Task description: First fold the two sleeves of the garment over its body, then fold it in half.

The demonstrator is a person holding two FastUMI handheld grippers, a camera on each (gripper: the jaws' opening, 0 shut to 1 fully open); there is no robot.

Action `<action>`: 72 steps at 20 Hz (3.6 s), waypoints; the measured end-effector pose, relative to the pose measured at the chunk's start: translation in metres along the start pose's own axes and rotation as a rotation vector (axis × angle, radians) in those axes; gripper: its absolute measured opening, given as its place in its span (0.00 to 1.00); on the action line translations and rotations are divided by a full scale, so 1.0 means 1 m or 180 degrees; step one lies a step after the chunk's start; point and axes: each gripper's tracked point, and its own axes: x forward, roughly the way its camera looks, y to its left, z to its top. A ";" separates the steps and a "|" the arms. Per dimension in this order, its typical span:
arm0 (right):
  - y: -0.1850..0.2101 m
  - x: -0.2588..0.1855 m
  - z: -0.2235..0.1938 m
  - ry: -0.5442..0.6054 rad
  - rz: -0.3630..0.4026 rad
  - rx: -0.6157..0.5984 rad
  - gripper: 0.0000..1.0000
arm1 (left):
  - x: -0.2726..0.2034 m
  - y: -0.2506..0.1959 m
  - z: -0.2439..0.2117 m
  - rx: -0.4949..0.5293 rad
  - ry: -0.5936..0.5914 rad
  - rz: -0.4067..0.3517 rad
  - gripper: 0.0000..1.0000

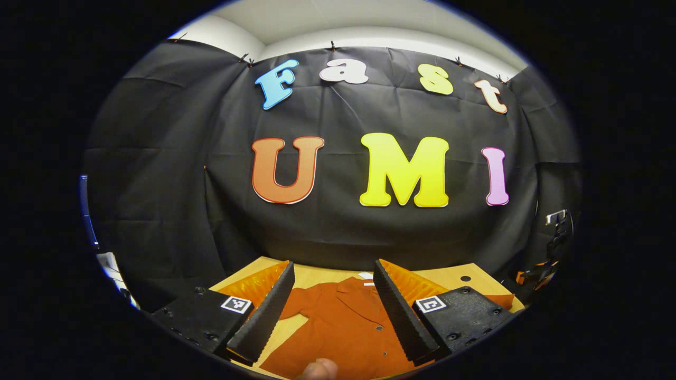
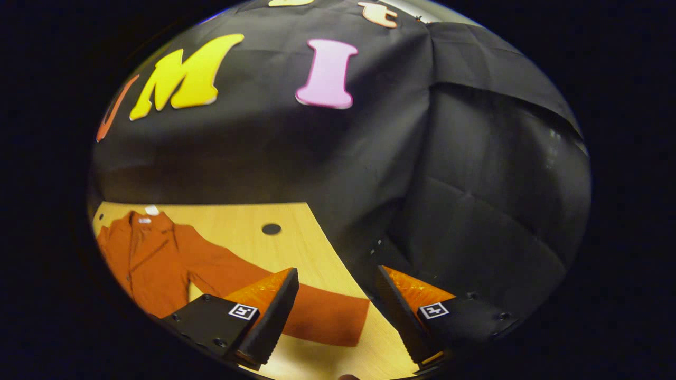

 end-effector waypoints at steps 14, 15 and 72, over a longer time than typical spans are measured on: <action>-0.022 0.044 -0.125 0.2186 -0.0062 0.0254 0.89 | 0.000 -0.025 -0.003 0.0174 0.0090 0.0183 0.96; -0.023 0.043 -0.127 0.2336 0.0005 0.0336 0.89 | 0.003 -0.026 -0.007 0.0183 0.0104 0.0141 0.97; 0.679 -0.179 -0.024 0.2101 0.2183 -0.0662 0.10 | -0.018 0.219 -0.177 -0.0007 0.1006 0.0312 0.97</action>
